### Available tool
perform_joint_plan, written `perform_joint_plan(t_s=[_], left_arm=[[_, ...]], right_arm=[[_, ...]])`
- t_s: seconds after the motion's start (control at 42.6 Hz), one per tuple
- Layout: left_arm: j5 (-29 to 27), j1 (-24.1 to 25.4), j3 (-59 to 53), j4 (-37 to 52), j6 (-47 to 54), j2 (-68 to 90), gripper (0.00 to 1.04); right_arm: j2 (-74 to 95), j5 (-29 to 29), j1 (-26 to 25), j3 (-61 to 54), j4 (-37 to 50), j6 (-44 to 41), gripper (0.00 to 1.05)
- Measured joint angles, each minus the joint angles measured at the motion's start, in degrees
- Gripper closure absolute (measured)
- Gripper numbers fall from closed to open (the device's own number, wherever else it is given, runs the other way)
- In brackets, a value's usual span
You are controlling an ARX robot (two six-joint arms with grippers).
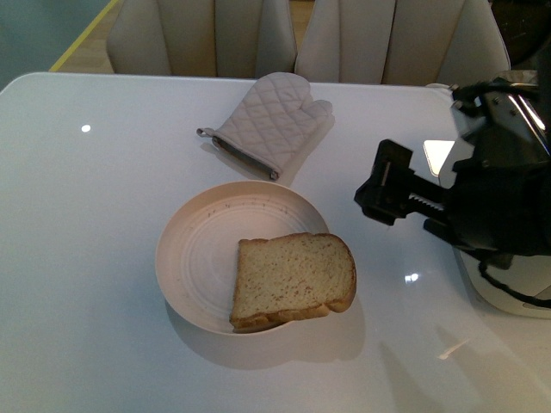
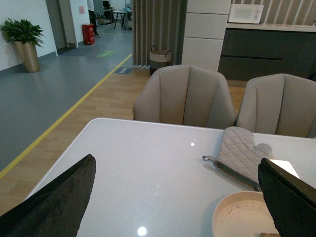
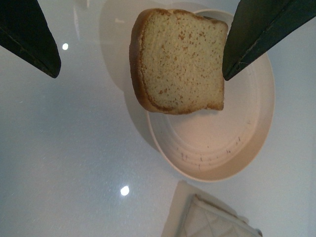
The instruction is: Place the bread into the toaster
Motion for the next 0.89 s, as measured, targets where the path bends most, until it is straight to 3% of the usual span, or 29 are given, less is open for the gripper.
perform_joint_plan(t_s=[0.352,0.681,0.893], left_arm=[[0.0,0.0,0.0,0.0,0.0,0.0,0.07],[0.0,0.0,0.0,0.0,0.0,0.0,0.07],[0.0,0.0,0.0,0.0,0.0,0.0,0.07]], right_arm=[[14.0,-6.3,0.9,4.7,4.0,10.4,0.09],[20.1,-8.3,3.3,8.3,5.0,17.0,0.09],[20.8,-8.7,3.6,8.5,5.6,18.5,0.47]])
